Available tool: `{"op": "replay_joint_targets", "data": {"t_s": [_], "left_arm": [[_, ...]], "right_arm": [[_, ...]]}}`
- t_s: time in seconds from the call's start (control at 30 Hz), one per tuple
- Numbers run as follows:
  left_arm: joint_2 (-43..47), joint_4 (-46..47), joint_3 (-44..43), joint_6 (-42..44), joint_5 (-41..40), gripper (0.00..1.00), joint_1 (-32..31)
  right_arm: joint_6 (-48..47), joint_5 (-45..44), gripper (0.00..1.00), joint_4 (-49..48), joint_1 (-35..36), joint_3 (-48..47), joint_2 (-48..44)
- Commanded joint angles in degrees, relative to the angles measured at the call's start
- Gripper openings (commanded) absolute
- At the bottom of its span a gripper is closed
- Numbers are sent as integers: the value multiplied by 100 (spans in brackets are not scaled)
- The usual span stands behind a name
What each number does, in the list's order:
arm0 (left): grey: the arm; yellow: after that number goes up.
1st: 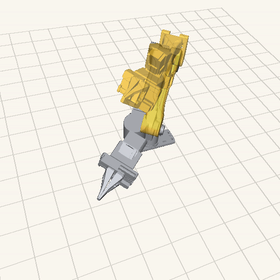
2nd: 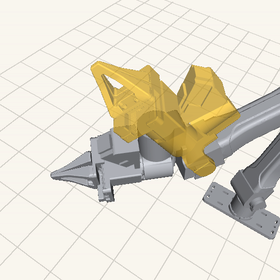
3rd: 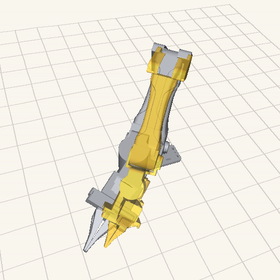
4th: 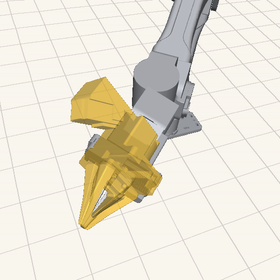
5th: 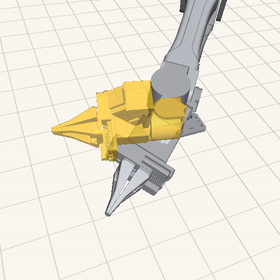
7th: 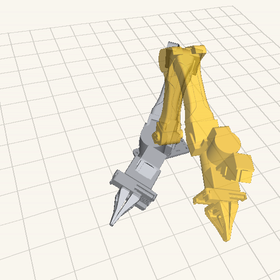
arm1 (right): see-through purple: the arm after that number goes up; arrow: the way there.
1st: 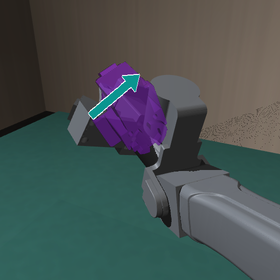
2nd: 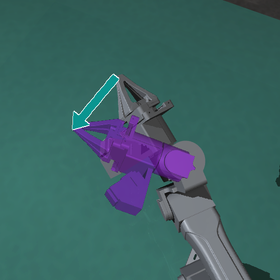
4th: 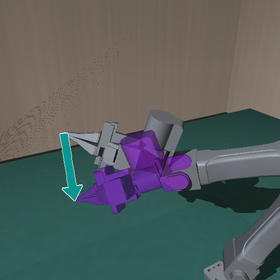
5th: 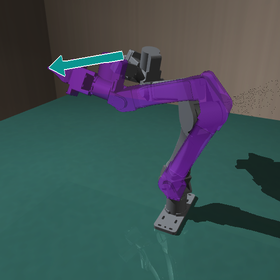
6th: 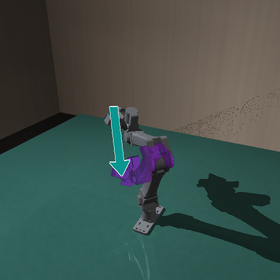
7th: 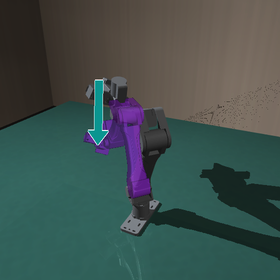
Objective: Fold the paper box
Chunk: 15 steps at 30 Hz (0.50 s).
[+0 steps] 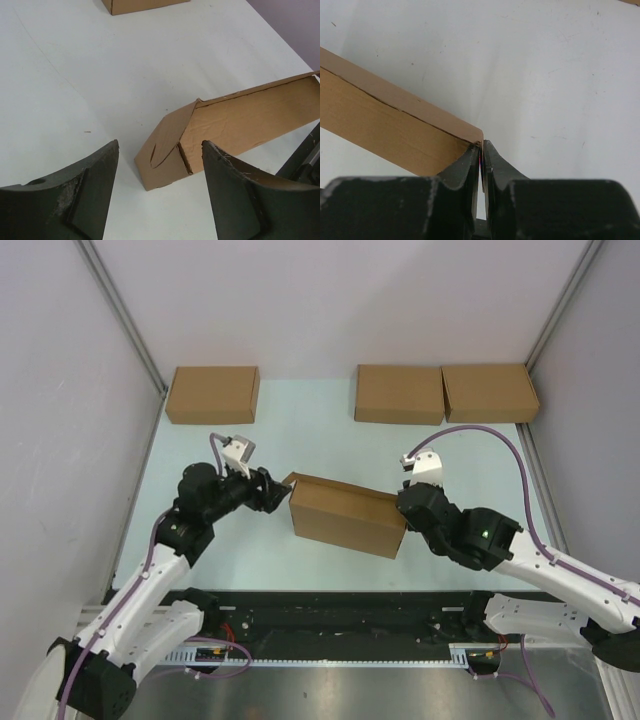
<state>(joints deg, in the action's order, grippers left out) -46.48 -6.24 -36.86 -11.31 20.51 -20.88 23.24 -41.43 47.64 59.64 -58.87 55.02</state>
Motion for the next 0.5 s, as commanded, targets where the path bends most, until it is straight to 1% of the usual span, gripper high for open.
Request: {"op": "replay_joint_targets", "data": {"t_s": [0.0,0.13,0.27,0.3,0.37,0.4,0.47], "left_arm": [[-309,386,-330,252,58,70,-21],[-520,501,-410,235,269,64,-21],[-538,597,-357,235,260,60,-21],[-538,598,-365,226,278,54,-21],[-590,598,-401,191,339,46,-21],[-608,606,-418,147,357,35,-21],[-617,589,-462,94,427,27,-21]], "right_arm": [[-180,47,11,-141,-40,7,17],[-189,91,11,-149,-57,16,43],[-206,109,10,-149,-66,16,43],[-224,100,10,-167,-66,16,52],[-241,117,10,-193,-75,7,52],[-259,118,10,-211,-84,7,61],[-268,126,10,-237,-93,7,61]]}}
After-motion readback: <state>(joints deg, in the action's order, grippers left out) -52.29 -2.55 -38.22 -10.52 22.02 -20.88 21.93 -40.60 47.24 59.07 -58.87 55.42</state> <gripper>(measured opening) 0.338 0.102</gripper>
